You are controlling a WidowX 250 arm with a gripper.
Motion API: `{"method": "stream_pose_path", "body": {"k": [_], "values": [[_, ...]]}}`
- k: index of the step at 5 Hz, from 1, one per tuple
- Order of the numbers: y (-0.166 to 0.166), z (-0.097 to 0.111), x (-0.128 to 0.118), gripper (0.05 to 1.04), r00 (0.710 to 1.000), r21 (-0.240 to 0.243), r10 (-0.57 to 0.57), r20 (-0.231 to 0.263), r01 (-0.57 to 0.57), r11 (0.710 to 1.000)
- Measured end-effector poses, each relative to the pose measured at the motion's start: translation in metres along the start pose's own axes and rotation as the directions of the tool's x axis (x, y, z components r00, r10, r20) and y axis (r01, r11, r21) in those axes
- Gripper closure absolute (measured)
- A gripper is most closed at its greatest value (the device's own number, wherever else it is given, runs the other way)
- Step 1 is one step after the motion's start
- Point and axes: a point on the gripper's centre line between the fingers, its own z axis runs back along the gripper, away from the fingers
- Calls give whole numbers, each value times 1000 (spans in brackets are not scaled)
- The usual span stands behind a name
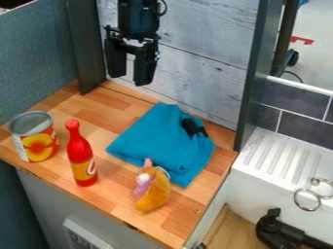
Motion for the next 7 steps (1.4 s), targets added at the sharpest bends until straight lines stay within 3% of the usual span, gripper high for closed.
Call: {"method": "stream_pose_path", "body": {"k": [1, 3, 4, 5, 6, 7], "values": [[1, -11, 1, 83, 1000, -12, 0, -26, -1, 1000], [-28, -39, 17, 83, 999, -50, -38, -1, 37, 998], [-37, -58, 25, 83, 999, -73, -20, 41, 22, 997], [-35, -63, 38, 83, 992, -45, 3, 125, 3, 999], [-32, -76, 40, 83, 987, -27, 12, 158, -8, 1000], [-29, -96, 42, 83, 993, -30, 36, 115, -33, 999]]}}
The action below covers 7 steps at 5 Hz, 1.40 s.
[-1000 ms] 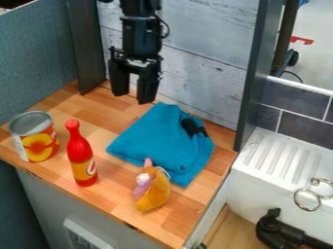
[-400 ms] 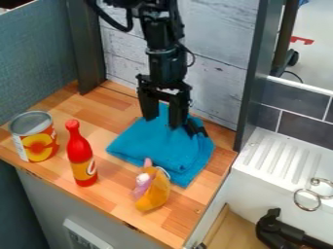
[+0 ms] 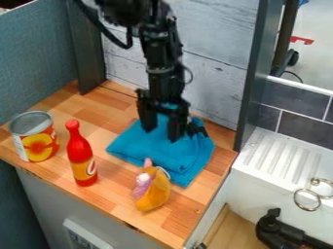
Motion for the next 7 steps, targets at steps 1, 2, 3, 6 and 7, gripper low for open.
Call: {"method": "stream_pose_path", "body": {"k": [1, 2, 3, 6, 7], "values": [[1, -6, 0, 83, 1000, -2, 12, -10, -12, 1000], [5, -22, -3, 83, 999, -5, 21, -50, -21, 1000], [19, -24, -1, 83, 997, 21, 60, -57, -59, 998], [78, -18, -3, 83, 963, 151, 244, -116, -226, 962], [95, -18, -4, 83, 953, 181, 266, -147, -238, 954]]}}
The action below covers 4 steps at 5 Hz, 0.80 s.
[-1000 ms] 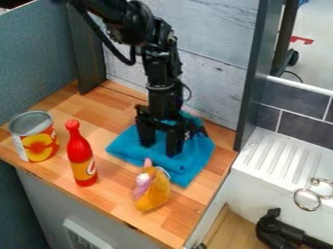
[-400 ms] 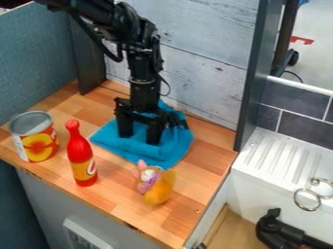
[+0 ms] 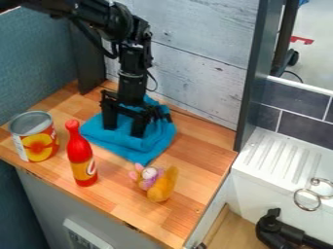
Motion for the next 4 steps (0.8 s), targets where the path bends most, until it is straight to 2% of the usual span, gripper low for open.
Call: {"method": "stream_pose_path", "body": {"k": [2, 4], "values": [[38, 9, 2, 83, 998, 69, 54, 9, -55, 996], [58, 7, 1, 83, 995, 84, 94, 27, -96, 992]]}}
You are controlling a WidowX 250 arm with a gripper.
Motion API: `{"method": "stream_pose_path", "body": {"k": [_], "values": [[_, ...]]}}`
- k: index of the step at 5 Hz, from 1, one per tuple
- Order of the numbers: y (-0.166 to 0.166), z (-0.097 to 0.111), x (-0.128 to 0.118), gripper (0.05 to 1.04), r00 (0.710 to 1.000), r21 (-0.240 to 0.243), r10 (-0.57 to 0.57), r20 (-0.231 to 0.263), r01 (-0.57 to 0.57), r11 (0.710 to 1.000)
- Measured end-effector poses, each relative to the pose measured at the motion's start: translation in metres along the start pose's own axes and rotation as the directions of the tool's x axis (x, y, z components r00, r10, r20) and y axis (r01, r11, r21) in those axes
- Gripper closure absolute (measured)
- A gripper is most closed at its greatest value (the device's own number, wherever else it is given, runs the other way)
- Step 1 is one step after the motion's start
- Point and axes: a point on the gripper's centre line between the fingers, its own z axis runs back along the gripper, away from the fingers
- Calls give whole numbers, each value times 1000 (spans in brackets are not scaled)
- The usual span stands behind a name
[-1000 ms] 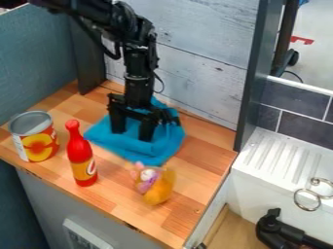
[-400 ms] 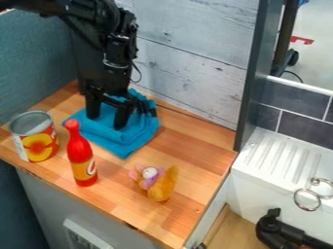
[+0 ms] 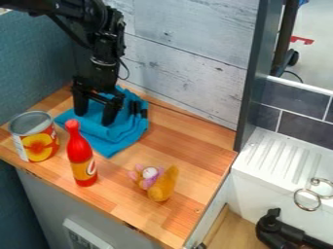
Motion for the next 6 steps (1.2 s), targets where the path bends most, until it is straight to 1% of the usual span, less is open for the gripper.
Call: {"method": "stream_pose_path", "body": {"k": [1, 2, 3, 4, 5, 6], "values": [[0, 0, 5, 83, 1000, 3, 3, 29, -3, 1000], [3, 4, 4, 83, 997, -12, 18, 70, -17, 1000], [4, 25, 2, 83, 989, -62, 44, 140, -35, 997], [-2, 47, -3, 83, 985, -120, 41, 169, -20, 993], [-12, 73, -22, 83, 988, -190, -22, 150, 50, 980], [-38, 101, -56, 83, 985, -203, -113, 132, 138, 969]]}}
